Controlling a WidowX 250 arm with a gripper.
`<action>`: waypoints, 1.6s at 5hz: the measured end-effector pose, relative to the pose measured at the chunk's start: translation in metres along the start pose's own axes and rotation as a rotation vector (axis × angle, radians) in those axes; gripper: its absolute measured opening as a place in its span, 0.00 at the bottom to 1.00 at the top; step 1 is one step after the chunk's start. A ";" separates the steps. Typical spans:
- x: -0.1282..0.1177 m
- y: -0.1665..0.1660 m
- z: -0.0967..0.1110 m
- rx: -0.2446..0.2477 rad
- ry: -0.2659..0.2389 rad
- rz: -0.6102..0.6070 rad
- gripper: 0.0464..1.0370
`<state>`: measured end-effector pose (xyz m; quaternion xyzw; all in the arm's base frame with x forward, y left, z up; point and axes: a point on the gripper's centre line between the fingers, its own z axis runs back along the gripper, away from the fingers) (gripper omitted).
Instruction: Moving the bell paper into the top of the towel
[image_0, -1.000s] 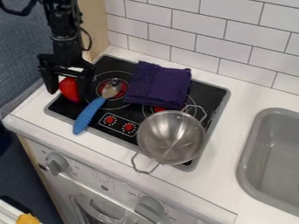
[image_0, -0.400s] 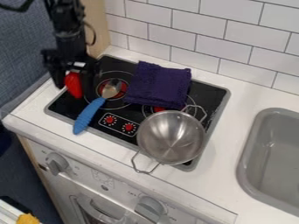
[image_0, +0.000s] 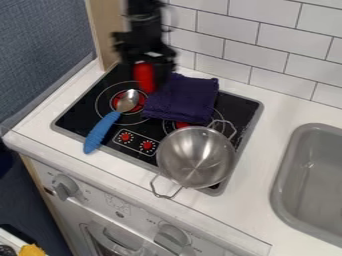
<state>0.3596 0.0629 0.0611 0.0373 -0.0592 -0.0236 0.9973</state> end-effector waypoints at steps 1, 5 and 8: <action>0.013 -0.034 -0.015 -0.031 0.018 -0.089 0.73; 0.018 -0.044 -0.015 -0.013 0.022 -0.099 0.97; 0.014 -0.037 0.032 0.016 -0.056 -0.022 0.96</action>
